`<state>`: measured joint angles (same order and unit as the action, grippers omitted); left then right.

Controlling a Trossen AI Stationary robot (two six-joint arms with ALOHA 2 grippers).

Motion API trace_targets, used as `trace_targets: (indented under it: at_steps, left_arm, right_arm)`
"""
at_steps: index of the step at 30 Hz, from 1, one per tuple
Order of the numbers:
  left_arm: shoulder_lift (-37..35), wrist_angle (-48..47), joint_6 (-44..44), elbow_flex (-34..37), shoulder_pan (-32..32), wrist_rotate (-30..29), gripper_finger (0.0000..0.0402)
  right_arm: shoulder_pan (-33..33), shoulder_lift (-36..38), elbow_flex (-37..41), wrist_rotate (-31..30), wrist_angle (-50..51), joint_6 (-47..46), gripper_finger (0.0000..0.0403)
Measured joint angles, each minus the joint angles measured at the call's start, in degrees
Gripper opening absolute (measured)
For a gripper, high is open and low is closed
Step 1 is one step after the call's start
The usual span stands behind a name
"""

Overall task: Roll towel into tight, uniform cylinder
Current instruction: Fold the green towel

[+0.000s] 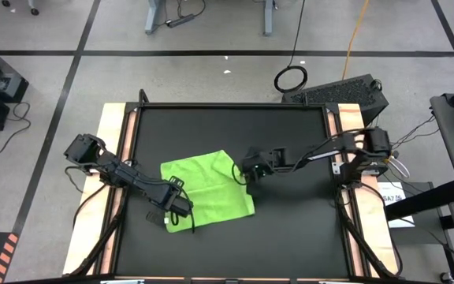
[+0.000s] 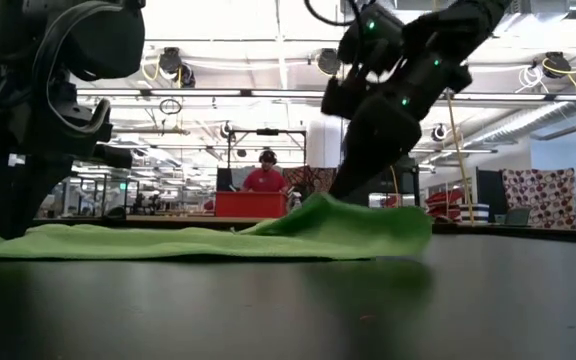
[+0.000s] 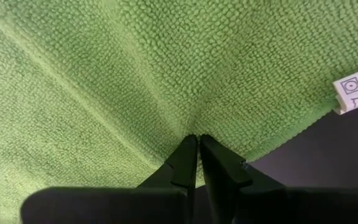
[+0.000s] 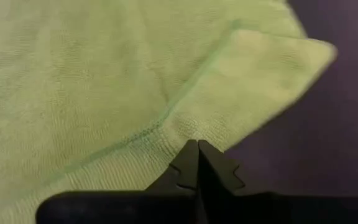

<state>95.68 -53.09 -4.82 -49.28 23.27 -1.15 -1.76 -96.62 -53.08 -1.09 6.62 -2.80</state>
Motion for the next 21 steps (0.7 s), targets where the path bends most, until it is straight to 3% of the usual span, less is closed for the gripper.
trace_targets:
  at_steps: [4,11,21]
  left_arm:
    - [0.0,0.0,0.0,0.0,0.0,0.0,0.0033]
    - [0.0,0.0,0.0,0.0,0.0,0.0,0.0033]
    - [0.0,0.0,0.0,0.0,0.0,0.0,0.0033]
  right_arm:
    - [0.0,3.4,0.0,-6.7,8.7,-1.3,0.0]
    - [0.0,4.4,0.0,-8.2,19.4,-7.3,0.0027]
    - [3.6,2.7,0.0,-7.5,0.5,-1.6,0.014]
